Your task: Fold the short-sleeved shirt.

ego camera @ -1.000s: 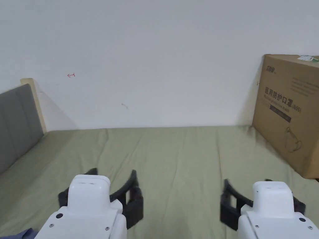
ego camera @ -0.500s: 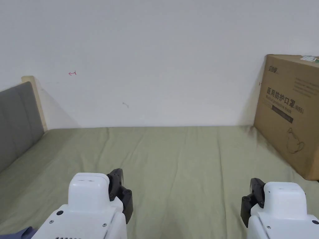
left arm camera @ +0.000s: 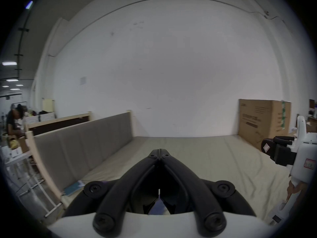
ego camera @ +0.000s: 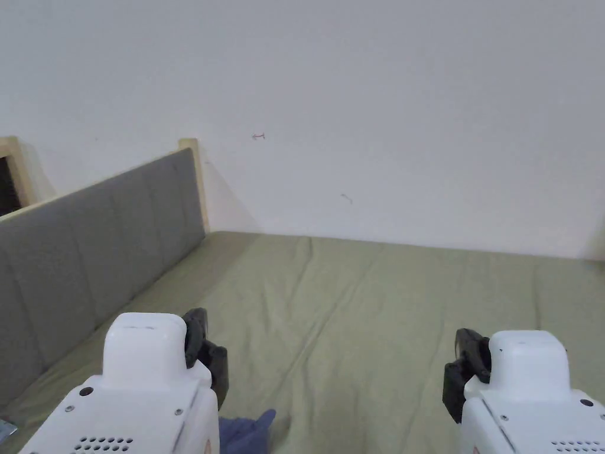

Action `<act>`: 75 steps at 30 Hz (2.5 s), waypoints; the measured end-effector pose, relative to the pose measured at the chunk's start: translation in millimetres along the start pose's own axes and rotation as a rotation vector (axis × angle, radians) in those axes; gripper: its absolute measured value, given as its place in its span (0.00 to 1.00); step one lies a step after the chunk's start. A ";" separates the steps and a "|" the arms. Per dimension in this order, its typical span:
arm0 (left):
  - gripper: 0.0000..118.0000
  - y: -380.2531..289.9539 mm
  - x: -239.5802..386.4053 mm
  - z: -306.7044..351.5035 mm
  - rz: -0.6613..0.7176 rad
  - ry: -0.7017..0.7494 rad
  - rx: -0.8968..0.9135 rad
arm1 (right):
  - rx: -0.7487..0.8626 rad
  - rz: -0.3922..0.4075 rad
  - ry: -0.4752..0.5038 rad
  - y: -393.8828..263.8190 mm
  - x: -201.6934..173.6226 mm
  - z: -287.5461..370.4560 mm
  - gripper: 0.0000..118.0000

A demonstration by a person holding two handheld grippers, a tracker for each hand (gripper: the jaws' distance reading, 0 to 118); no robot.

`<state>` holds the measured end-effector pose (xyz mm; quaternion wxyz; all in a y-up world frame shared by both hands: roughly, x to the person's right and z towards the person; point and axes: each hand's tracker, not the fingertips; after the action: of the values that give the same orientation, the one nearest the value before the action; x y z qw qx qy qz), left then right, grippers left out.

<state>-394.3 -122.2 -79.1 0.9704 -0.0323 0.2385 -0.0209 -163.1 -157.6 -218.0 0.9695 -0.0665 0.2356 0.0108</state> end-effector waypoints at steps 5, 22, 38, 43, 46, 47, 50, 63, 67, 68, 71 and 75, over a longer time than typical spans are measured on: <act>0.00 0.4 -42.0 20.7 -0.006 0.152 -0.019 | -0.029 0.031 0.155 -1.9 -46.7 -13.9 0.00; 0.00 -101.9 -93.0 -74.9 0.089 0.157 -0.436 | -0.157 0.063 0.218 -27.5 -70.0 -31.1 0.00; 0.96 -231.3 -118.1 -174.8 0.334 0.144 -0.859 | -0.297 0.103 0.174 -55.9 -53.6 -58.9 0.00; 0.96 -250.2 -119.1 -203.8 0.370 0.139 -1.000 | -0.343 0.085 0.181 -64.4 -53.5 -61.2 0.00; 0.91 -277.0 -109.7 -207.6 0.298 0.183 -1.044 | -0.359 0.083 0.181 -66.9 -52.0 -62.6 0.00; 0.89 -274.0 -103.6 -205.6 0.259 0.174 -1.020 | -0.364 0.094 0.175 -67.7 -51.6 -63.3 0.00; 0.53 -262.3 -98.5 -200.3 0.243 0.192 -0.985 | -0.379 0.107 0.156 -71.1 -49.4 -68.1 0.00; 0.02 -235.9 -132.7 -193.7 0.461 0.189 -0.976 | -0.397 -0.093 0.092 -62.8 -11.2 -70.2 0.00; 0.02 -202.6 -137.0 -191.7 0.456 0.117 -0.905 | -0.412 -0.112 0.079 -66.0 -1.2 -68.7 0.00; 0.02 -192.7 -136.9 -190.2 0.474 0.096 -0.883 | -0.413 -0.115 0.072 -66.4 0.7 -68.3 0.00; 0.02 -157.2 -125.0 -195.8 0.514 0.018 -0.804 | -0.413 -0.146 0.057 -64.0 8.4 -65.6 0.00; 0.02 -101.1 -76.5 -205.6 0.449 -0.118 -0.725 | -0.385 -0.162 0.035 -56.0 20.8 -57.1 0.00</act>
<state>-559.9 -229.6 -218.3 0.8887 -0.3196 0.1756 0.2780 -167.7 -220.9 -270.9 0.9324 -0.2693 0.2399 -0.0233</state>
